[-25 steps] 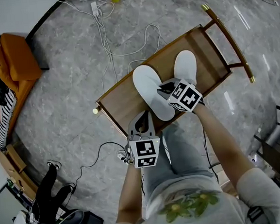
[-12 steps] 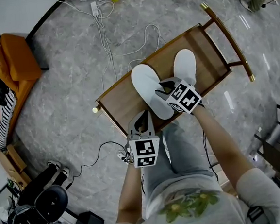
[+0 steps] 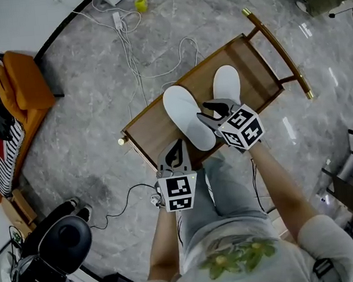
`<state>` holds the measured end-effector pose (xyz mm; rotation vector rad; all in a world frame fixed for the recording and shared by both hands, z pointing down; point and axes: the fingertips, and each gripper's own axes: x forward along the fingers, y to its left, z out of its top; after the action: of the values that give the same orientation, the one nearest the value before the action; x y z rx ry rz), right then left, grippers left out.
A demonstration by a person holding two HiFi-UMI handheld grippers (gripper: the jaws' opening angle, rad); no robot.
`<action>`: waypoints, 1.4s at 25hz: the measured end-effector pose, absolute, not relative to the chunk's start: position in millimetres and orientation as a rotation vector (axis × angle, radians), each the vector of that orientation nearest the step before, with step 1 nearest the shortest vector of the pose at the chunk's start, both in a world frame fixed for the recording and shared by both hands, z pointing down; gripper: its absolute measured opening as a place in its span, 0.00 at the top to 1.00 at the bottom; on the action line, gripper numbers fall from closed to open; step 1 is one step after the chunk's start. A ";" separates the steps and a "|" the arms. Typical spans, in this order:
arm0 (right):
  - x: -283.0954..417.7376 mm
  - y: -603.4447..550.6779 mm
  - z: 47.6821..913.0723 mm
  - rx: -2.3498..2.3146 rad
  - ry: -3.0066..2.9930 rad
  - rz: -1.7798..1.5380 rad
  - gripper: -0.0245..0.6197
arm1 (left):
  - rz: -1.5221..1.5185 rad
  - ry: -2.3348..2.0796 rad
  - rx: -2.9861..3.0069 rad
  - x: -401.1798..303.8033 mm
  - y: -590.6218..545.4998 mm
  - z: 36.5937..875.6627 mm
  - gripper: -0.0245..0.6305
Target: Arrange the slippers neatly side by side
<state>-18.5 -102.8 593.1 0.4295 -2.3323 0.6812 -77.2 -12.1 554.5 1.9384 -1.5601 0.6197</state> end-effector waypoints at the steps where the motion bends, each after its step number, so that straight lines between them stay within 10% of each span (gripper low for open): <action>1: -19.2 -100.9 588.9 0.435 -2.340 0.689 0.73 | 0.615 -1.565 1.941 -81.3 -14.3 552.1 0.94; 35: 92.0 -110.2 594.8 1.048 -2.156 0.906 0.61 | 0.663 -1.488 2.000 -43.4 -25.4 535.5 0.94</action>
<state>92.0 -110.2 594.8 1.0485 -2.1563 0.9064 -43.4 -25.4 535.5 1.9995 -1.4880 0.6625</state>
